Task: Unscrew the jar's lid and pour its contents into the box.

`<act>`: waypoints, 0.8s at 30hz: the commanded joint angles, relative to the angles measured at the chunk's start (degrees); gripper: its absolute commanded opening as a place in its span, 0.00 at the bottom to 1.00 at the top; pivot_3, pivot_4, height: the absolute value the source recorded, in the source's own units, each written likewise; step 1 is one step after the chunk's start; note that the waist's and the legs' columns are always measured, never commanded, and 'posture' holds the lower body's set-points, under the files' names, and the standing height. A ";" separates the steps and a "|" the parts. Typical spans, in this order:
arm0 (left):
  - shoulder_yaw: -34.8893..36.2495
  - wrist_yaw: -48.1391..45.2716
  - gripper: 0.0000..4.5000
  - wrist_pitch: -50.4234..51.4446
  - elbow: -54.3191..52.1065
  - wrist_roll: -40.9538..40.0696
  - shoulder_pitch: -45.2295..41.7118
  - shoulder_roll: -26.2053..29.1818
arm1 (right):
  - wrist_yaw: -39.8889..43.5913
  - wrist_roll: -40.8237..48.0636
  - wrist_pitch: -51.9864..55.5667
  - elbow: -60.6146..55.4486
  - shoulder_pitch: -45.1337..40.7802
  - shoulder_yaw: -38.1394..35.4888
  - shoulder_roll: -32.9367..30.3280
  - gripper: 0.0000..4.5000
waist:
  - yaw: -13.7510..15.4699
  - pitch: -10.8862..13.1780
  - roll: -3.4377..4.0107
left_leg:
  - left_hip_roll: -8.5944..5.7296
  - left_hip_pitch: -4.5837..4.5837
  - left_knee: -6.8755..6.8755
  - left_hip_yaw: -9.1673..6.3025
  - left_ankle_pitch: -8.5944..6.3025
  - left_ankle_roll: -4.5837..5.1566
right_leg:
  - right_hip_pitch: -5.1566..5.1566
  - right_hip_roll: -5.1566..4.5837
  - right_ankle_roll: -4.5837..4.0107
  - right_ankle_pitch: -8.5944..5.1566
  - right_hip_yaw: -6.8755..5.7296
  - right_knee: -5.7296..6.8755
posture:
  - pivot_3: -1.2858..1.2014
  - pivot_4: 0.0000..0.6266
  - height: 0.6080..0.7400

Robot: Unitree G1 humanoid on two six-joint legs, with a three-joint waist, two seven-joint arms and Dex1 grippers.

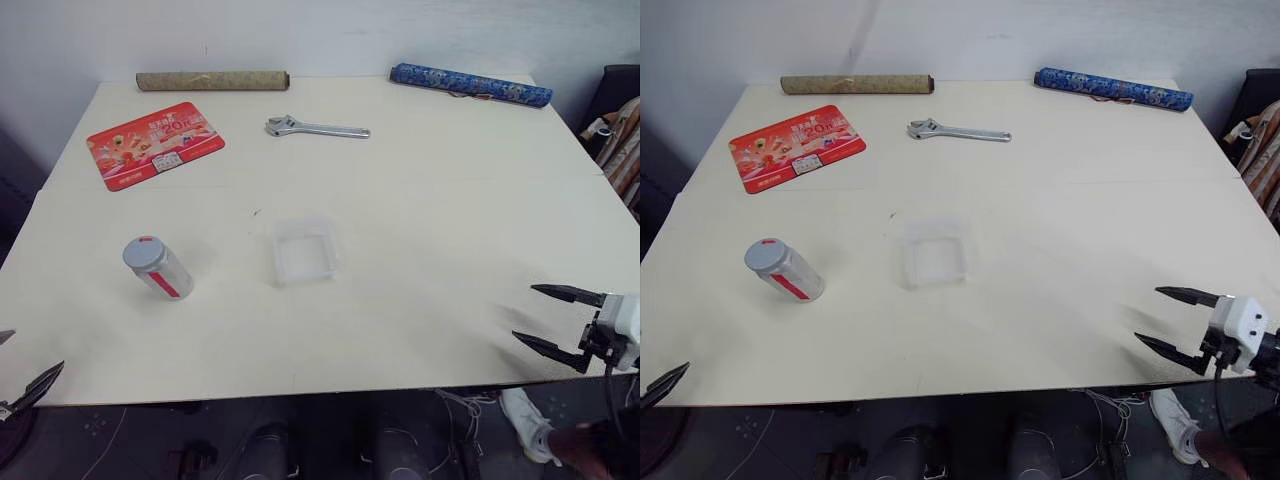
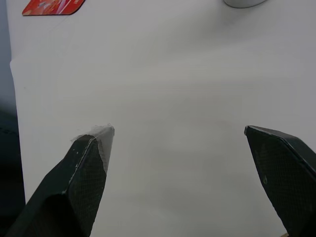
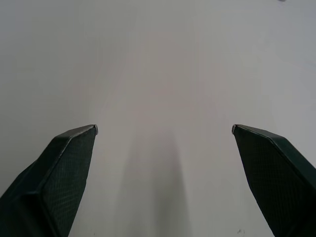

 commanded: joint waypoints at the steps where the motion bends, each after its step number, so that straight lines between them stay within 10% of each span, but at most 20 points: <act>1: 2.46 1.35 0.99 1.11 -3.00 -1.78 1.34 -1.07 | -1.71 0.70 2.43 -4.30 -0.58 0.40 0.24 1.00 | 0.02 0.00 0.00 | 0.00 0.00 0.01 0.00 0.00 0.00 | 0.00 0.00 0.00 0.00 0.00 0.01 | 0.52 0.24 1.00; 16: 11.09 11.96 0.99 13.45 -8.14 -11.09 8.73 -16.78 | -8.25 9.73 14.04 -29.21 -7.85 9.69 14.88 1.00 | 0.25 -0.07 -0.11 | 0.07 0.00 0.13 -0.01 0.00 0.00 | 0.04 0.07 0.00 0.00 0.00 0.10 | 0.52 0.24 1.00; 24: 4.78 16.25 0.99 14.58 -26.34 -12.51 9.11 -24.83 | -3.20 10.22 9.69 -24.13 -8.58 10.17 18.22 1.00 | 1.64 -0.37 -0.62 | 0.04 0.06 0.25 -0.10 -0.07 0.10 | 0.08 0.00 -0.02 -0.01 0.00 -0.02 | 0.52 0.24 1.00</act>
